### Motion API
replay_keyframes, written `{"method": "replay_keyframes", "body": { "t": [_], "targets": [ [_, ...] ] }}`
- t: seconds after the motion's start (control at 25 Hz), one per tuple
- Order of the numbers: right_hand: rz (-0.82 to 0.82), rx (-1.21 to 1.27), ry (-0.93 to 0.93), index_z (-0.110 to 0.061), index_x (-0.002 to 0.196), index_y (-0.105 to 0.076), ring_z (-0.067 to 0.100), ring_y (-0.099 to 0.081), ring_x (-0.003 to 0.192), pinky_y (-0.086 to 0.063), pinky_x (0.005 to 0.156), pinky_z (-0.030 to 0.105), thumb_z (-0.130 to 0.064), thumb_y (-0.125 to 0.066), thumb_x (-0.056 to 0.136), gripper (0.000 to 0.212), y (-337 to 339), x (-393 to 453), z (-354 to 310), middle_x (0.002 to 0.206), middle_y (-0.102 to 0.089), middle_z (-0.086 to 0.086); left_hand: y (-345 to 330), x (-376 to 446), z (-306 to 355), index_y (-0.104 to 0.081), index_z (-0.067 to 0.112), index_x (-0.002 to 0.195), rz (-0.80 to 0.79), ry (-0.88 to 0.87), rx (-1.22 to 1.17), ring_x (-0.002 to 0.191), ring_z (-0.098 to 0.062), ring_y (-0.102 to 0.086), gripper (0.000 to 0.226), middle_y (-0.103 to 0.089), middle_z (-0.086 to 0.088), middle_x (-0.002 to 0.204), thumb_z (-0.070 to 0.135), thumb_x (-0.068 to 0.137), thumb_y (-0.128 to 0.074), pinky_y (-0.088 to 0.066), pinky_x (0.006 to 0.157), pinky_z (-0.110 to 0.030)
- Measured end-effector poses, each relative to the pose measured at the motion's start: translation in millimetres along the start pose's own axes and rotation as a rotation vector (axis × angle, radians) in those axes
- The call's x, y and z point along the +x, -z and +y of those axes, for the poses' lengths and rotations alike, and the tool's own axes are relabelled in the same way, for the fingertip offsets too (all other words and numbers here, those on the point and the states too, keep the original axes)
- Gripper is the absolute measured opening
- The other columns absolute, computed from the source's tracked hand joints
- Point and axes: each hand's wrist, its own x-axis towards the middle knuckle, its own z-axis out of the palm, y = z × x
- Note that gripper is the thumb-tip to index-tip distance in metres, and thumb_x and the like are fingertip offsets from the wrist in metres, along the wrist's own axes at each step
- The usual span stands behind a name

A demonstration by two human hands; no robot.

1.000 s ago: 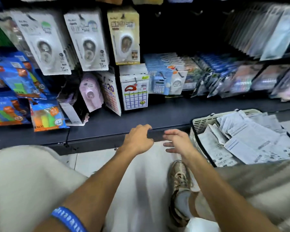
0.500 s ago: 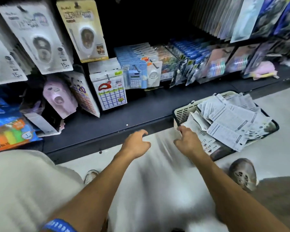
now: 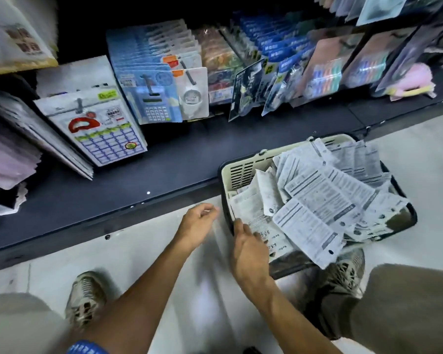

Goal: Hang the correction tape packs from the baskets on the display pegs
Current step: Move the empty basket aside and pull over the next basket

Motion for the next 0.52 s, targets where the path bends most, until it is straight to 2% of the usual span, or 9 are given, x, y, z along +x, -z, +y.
{"method": "replay_keyframes", "body": {
  "t": [0.08, 0.12, 0.16, 0.24, 0.32, 0.4, 0.52],
  "targets": [
    [-0.057, 0.017, 0.101, -0.014, 0.143, -0.032, 0.030, -0.059, 0.114, -0.052, 0.087, 0.040, -0.005, -0.057, 0.089, 0.061, 1, -7, -12, 0.131, -0.055, 0.005, 0, 5, 7, -0.064, 0.028, 0.123, -0.013, 0.026, -0.097, 0.114, -0.015, -0.063, 0.032, -0.067, 0.008, 0.122, 0.045, 0.097, -0.063, -0.048, 0.096, -0.028],
    [-0.090, 0.016, 0.152, -0.012, 0.143, -0.030, 0.031, -0.059, 0.113, -0.052, 0.087, 0.040, -0.007, -0.059, 0.088, 0.062, -1, -11, -19, 0.130, -0.054, 0.007, 1, 7, 8, -0.061, 0.023, 0.130, 0.028, 0.041, -0.114, 0.116, -0.017, -0.062, 0.040, -0.065, 0.007, 0.125, 0.045, 0.096, -0.064, -0.047, 0.101, -0.032],
    [-0.127, 0.006, 0.214, -0.009, 0.144, -0.029, 0.031, -0.059, 0.113, -0.052, 0.089, 0.042, -0.007, -0.058, 0.088, 0.063, -3, -16, -26, 0.131, -0.053, 0.010, 3, 8, 4, -0.060, 0.017, 0.131, 0.110, 0.063, -0.101, 0.114, -0.020, -0.063, 0.041, -0.065, 0.005, 0.126, 0.040, 0.097, -0.065, -0.049, 0.102, -0.035],
    [-0.198, -0.030, 0.345, -0.002, 0.148, -0.024, 0.034, -0.059, 0.115, -0.051, 0.093, 0.043, -0.008, -0.054, 0.092, 0.064, -9, -26, -42, 0.135, -0.051, 0.016, 7, 5, -8, -0.061, 0.011, 0.120, 0.310, 0.114, 0.029, 0.109, -0.030, -0.067, 0.029, -0.070, -0.008, 0.123, 0.030, 0.098, -0.062, -0.053, 0.098, -0.043],
    [-0.288, -0.048, 0.485, 0.005, 0.153, -0.017, 0.037, -0.058, 0.117, -0.050, 0.095, 0.044, -0.011, -0.051, 0.097, 0.067, -11, -34, -58, 0.139, -0.048, 0.022, 14, -7, -22, -0.060, 0.010, 0.117, 0.458, 0.217, 0.092, 0.111, -0.038, -0.065, 0.023, -0.069, -0.015, 0.124, 0.026, 0.100, -0.058, -0.053, 0.098, -0.044],
    [-0.400, -0.009, 0.599, 0.004, 0.149, -0.030, 0.039, -0.060, 0.114, -0.050, 0.094, 0.044, -0.019, -0.053, 0.099, 0.060, -9, -38, -71, 0.135, -0.053, 0.023, 29, -19, -33, -0.060, 0.010, 0.119, 0.542, 0.310, 0.042, 0.113, -0.040, -0.063, 0.024, -0.068, -0.017, 0.127, 0.022, 0.099, -0.057, -0.050, 0.096, -0.041],
    [-0.545, 0.139, 0.773, -0.008, 0.124, -0.065, 0.038, -0.066, 0.104, -0.053, 0.088, 0.040, -0.024, -0.059, 0.097, 0.032, 18, -35, -76, 0.116, -0.069, 0.020, 56, -35, -37, -0.055, 0.009, 0.129, 0.630, 0.377, -0.059, 0.115, -0.038, -0.061, 0.038, -0.065, -0.020, 0.127, 0.016, 0.093, -0.061, -0.047, 0.095, -0.037]
  ]
}}
